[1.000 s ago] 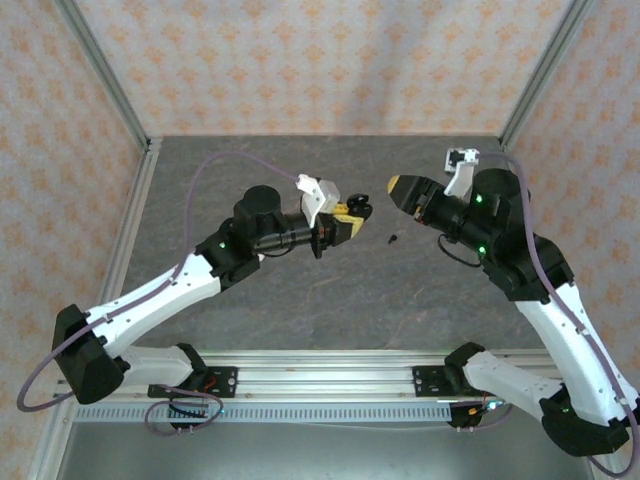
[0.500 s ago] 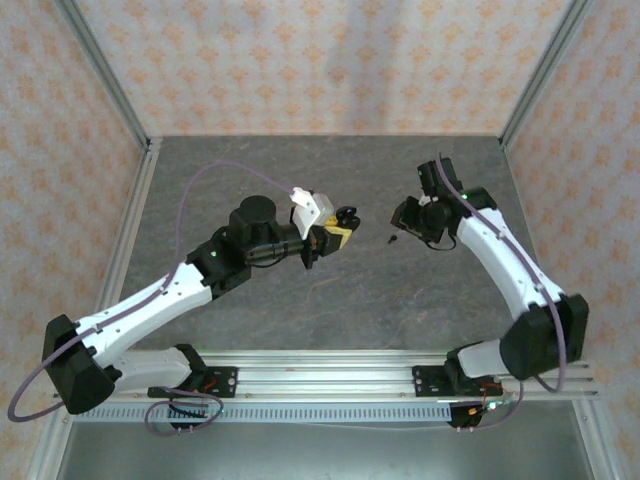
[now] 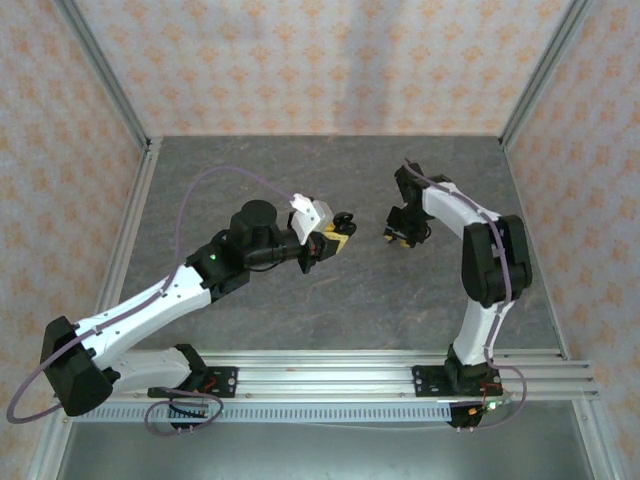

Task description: Insert wireless bluetooth earbuds into charging case

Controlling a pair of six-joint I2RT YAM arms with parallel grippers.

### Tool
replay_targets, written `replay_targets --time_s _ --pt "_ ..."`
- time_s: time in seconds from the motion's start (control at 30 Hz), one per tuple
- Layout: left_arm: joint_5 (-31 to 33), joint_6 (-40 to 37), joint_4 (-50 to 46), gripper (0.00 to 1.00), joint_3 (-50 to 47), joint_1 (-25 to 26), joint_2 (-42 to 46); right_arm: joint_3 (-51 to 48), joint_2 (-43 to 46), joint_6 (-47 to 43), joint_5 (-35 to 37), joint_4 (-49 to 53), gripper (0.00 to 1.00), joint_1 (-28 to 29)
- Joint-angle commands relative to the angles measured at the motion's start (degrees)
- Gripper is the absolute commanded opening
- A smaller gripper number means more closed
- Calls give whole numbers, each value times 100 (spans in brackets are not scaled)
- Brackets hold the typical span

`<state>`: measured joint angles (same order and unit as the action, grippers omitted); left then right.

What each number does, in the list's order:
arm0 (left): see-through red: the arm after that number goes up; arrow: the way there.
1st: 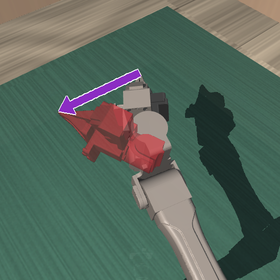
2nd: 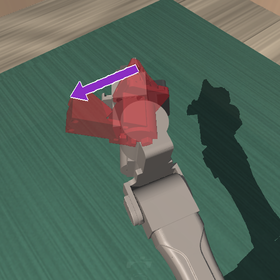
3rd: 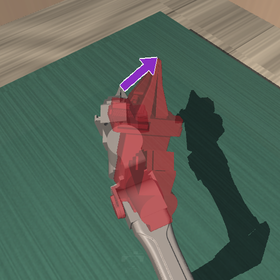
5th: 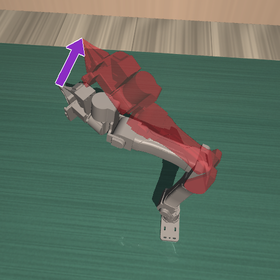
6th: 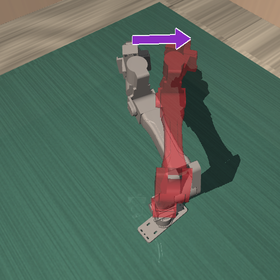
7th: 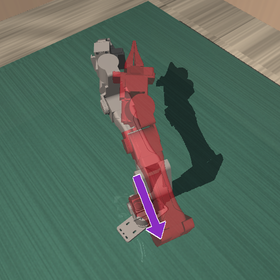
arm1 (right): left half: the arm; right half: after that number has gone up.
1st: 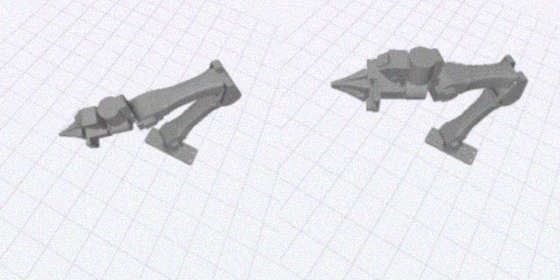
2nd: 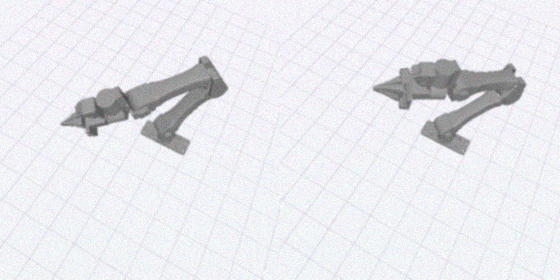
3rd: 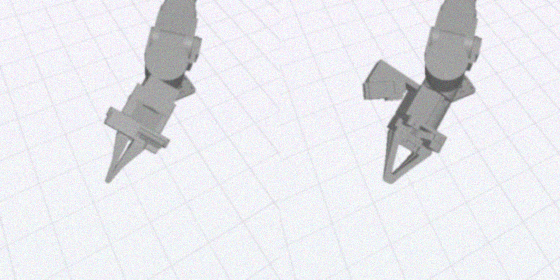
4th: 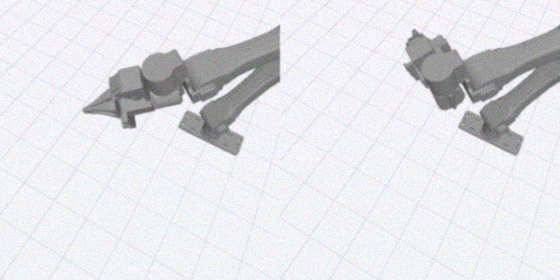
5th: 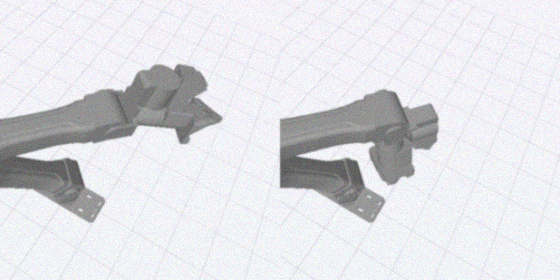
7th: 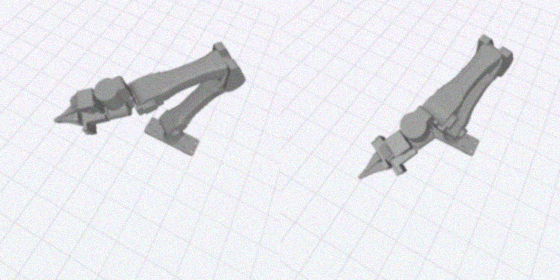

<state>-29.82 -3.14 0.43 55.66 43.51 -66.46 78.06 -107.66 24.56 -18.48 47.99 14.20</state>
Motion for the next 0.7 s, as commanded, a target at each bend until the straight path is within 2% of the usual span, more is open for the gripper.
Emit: replay_targets --time_s 0.0,0.13,0.5,0.67 --pt "38 -161 66 2 -86 35 89 353 -205 -131 395 252 38 -5" --pt "36 -244 63 2 -91 33 49 571 -494 -158 581 315 37 -6" --pt "53 -362 -63 2 -131 36 155 888 -999 -159 516 299 36 4" --pt "95 -372 -96 2 -193 31 265 819 -1059 -173 459 295 32 44"
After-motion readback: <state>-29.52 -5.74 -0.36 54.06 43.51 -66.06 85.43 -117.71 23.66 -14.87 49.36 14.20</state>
